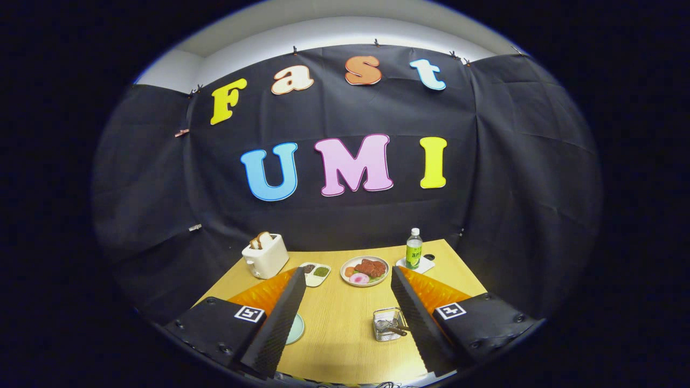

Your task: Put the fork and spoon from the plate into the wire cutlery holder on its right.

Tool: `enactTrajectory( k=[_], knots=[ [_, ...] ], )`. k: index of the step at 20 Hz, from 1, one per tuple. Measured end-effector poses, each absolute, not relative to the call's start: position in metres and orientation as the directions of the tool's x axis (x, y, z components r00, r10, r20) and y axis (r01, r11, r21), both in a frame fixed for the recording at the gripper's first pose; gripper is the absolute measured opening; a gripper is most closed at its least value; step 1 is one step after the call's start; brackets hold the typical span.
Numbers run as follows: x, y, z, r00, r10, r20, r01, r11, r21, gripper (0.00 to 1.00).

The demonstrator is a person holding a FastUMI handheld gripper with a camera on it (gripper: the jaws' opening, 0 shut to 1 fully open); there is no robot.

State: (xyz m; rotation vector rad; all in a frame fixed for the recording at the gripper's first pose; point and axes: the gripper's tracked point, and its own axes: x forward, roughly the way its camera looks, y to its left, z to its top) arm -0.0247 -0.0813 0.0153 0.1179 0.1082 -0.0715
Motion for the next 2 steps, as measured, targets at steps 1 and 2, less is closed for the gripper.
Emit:
enactTrajectory(
  k=[1, 2],
  knots=[
    [-0.0244, -0.0786, 0.0138, 0.993, -0.061, -0.106, 0.071, 0.993, 0.099, 0.99],
    [-0.0236, -0.0778, 0.0138, 0.994, -0.057, -0.098, 0.066, 0.994, 0.087, 0.99]
  ],
)
